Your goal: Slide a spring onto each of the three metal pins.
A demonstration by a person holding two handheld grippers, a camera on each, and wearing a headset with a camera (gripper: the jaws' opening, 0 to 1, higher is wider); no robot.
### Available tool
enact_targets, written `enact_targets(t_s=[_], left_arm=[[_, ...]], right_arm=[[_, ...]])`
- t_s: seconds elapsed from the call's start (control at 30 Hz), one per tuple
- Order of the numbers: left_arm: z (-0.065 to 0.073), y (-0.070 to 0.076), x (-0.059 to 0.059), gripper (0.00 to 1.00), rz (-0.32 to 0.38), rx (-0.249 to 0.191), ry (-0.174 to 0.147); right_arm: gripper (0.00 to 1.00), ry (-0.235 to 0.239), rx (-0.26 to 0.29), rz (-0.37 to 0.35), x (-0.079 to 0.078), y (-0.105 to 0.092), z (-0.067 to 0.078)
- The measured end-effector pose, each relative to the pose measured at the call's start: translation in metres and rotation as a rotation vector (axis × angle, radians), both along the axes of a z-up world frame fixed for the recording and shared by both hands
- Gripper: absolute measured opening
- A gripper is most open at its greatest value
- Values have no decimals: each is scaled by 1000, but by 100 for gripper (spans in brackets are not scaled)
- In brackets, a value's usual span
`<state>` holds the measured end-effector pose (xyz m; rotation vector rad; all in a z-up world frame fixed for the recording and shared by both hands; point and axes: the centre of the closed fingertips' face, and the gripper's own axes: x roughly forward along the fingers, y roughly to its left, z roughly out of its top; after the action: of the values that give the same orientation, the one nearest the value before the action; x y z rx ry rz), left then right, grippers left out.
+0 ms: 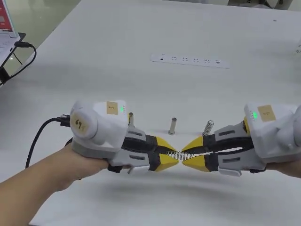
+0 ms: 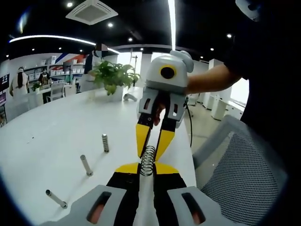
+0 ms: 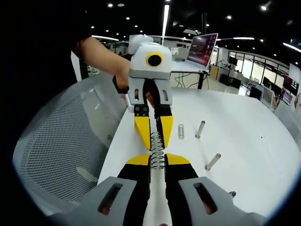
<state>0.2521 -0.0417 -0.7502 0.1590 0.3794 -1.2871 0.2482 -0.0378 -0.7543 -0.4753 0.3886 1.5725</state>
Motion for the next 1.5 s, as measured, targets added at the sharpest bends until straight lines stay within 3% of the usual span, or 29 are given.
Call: enact_targets(t_s=[0.13,0.3,0.37,0.5,0.7,0.97,1.07,1.5], left_arm=[[2,-1,-2,2,-4,-14,10],[4,3,1,2,11,-21,11],[3,4,0,2,11,-17,13],[4,6,0,2,13,-20,16],[5,8,0,2,20,-27,24],[3,9,-1,2,19,-21,29],[1,10,-2,2,18,-16,32],[-5,10,-6,2,18,5,29]], right_arm=[[10,41,12,-31,1,0,2],[15,41,-15,-40,0,-6,-5],[15,48,0,-52,-1,-7,-5],[9,49,16,-74,3,-7,-4],[7,94,54,-101,6,-5,5],[7,109,67,-103,3,-2,9],[7,133,99,-113,2,0,16],[8,145,155,-124,-3,8,29]])
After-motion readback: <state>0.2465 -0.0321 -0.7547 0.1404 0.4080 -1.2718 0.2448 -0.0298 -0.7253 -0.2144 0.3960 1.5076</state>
